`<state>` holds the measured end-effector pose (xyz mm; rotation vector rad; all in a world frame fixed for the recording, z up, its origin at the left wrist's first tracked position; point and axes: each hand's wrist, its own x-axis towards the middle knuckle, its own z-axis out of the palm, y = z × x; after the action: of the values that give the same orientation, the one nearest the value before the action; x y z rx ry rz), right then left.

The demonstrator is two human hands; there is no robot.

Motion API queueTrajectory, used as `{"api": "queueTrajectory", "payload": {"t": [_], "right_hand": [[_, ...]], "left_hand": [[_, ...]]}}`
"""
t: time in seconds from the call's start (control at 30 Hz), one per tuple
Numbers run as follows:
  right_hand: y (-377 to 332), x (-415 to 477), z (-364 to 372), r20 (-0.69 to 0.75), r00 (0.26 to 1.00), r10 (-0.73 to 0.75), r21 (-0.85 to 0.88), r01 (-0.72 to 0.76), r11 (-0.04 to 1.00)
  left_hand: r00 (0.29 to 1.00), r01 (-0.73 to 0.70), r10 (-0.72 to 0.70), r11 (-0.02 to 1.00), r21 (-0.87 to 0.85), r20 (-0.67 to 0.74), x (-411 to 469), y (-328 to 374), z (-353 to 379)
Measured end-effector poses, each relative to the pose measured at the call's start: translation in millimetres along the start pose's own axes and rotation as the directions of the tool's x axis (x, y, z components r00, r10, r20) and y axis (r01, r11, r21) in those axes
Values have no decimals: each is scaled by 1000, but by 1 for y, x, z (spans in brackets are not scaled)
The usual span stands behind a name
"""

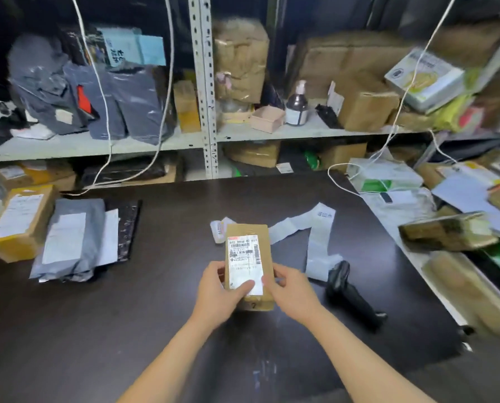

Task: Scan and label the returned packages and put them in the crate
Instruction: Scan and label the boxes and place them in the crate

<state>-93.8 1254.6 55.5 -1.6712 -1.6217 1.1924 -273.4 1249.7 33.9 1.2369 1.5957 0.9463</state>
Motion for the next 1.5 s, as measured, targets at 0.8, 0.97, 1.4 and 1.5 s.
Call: {"api": "queueTrajectory", "payload": {"t": [0.8, 0.97, 1.4, 1.5], "right_hand": [[117, 1, -97, -507, 798, 327, -481, -576, 661], [128, 13, -97, -405, 813, 419, -610, -581, 539], [43, 17, -97, -275, 906, 321, -133, -367, 921], [14, 11, -90, -139, 925, 354, -4, -358, 934]], "left_hand": [[985, 172, -172, 984, 42, 4, -7, -27, 105], [981, 196, -196, 979, 53, -6, -6, -23, 105], [981, 190, -194, 975, 116, 26, 9, -10, 116], [979, 198, -201, 974, 114, 19, 12, -7, 119]]}}
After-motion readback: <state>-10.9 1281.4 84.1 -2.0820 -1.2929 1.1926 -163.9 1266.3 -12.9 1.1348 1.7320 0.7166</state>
